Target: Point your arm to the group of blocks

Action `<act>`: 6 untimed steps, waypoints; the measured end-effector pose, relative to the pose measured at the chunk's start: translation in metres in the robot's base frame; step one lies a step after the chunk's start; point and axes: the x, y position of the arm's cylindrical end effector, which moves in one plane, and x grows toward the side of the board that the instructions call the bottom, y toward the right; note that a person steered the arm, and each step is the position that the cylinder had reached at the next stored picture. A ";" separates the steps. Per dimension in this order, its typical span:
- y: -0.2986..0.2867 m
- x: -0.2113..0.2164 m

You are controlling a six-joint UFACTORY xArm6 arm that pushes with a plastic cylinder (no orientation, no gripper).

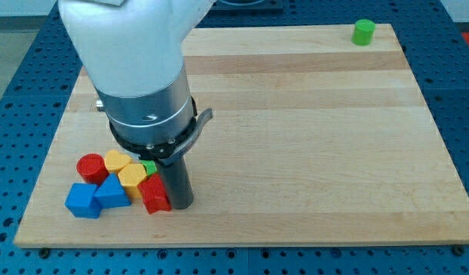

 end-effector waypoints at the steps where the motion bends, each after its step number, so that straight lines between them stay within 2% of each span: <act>1: 0.000 0.000; 3: 0.020 0.039; 5: -0.073 0.041; 6: -0.079 0.024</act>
